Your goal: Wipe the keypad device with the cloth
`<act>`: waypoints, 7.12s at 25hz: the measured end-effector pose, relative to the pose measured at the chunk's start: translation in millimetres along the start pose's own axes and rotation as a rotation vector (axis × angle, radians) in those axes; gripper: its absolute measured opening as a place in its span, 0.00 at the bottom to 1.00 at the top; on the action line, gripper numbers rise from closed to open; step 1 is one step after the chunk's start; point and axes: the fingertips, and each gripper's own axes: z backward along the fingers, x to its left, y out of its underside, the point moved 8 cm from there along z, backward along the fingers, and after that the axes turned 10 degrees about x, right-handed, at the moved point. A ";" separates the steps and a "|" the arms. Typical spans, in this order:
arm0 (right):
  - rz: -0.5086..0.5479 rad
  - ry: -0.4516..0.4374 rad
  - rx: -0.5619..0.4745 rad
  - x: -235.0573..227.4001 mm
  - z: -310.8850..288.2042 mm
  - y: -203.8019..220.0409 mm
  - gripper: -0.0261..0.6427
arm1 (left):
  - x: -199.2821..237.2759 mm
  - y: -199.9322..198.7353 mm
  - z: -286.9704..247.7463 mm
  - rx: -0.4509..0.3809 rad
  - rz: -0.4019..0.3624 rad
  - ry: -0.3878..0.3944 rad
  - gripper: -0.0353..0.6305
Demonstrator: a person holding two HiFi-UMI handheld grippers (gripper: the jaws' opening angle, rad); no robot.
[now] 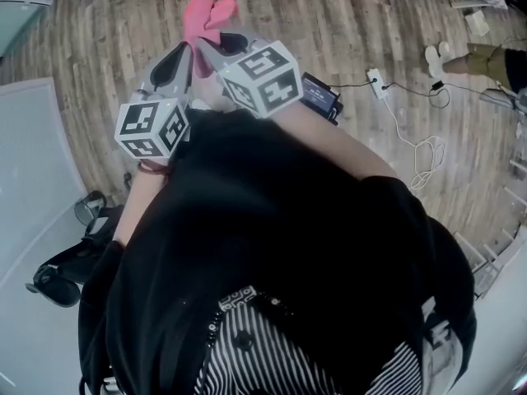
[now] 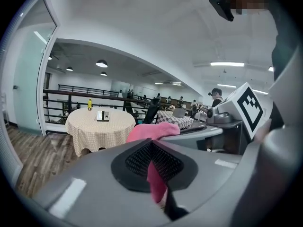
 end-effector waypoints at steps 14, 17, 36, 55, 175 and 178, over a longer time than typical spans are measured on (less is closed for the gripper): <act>0.016 -0.051 0.017 8.6 0.0 11.2 0.08 | -8.2 5.7 3.3 0.020 -0.009 -0.015 0.05; 0.017 -0.042 0.018 3.8 -6.6 7.6 0.08 | 1.0 4.5 -6.6 0.030 -0.009 0.000 0.05; -0.008 0.066 0.034 -62.0 -63.6 -49.6 0.08 | 74.0 -48.3 -96.3 0.052 -0.040 0.135 0.05; -0.068 0.159 0.090 -106.4 -220.9 -169.5 0.08 | 258.6 -123.6 -177.3 0.096 -0.032 0.257 0.05; -0.307 0.186 0.195 -447.2 -603.5 -493.0 0.08 | 667.4 -381.8 -585.6 0.253 -0.093 0.525 0.05; -0.332 0.195 0.193 -456.5 -605.2 -489.9 0.08 | 665.9 -382.0 -597.0 0.278 -0.099 0.535 0.05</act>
